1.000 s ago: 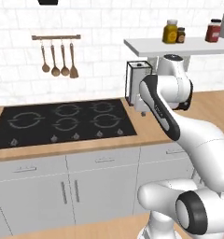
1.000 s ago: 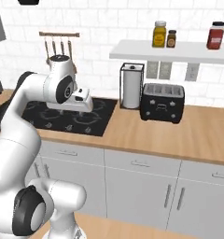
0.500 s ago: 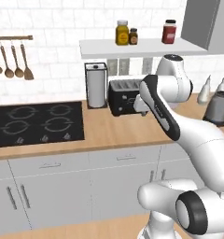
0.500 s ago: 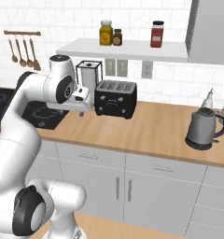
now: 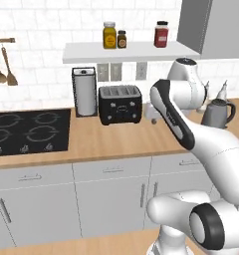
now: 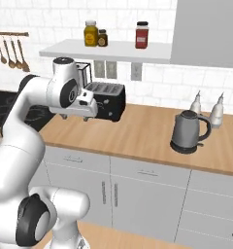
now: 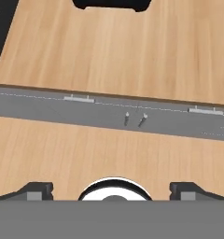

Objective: Navigate to the shelves.

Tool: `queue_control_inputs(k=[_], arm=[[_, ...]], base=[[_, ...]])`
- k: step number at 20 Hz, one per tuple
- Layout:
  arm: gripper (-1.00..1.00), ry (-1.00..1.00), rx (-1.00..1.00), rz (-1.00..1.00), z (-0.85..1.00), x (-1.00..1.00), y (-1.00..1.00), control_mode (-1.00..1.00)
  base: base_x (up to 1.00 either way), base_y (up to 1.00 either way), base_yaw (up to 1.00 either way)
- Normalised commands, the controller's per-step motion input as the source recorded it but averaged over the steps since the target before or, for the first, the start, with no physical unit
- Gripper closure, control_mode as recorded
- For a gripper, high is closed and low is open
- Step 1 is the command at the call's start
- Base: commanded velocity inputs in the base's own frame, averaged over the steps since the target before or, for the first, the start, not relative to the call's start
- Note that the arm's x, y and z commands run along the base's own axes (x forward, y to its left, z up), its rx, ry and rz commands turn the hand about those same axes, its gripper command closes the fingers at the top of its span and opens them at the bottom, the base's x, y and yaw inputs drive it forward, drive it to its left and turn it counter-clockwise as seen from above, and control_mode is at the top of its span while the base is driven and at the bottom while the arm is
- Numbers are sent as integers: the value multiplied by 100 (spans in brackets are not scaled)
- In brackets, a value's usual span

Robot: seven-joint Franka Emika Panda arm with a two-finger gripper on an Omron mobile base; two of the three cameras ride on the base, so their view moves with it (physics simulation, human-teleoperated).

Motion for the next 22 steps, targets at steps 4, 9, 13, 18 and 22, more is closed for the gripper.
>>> queue_control_inputs(k=[4, 9, 13, 18, 22], arm=[[-100, 0, 0, 0, 0, 0, 0, 100], [-100, 0, 0, 0, 0, 0, 0, 100], [-100, 0, 0, 0, 0, 0, 0, 100], [-100, 0, 0, 0, 0, 0, 0, 100], [-100, 0, 0, 0, 0, 0, 0, 100]], base=[[79, -10, 0], [89, -44, 0], [75, -51, 0], [25, -21, 0], [24, 2, 0]])
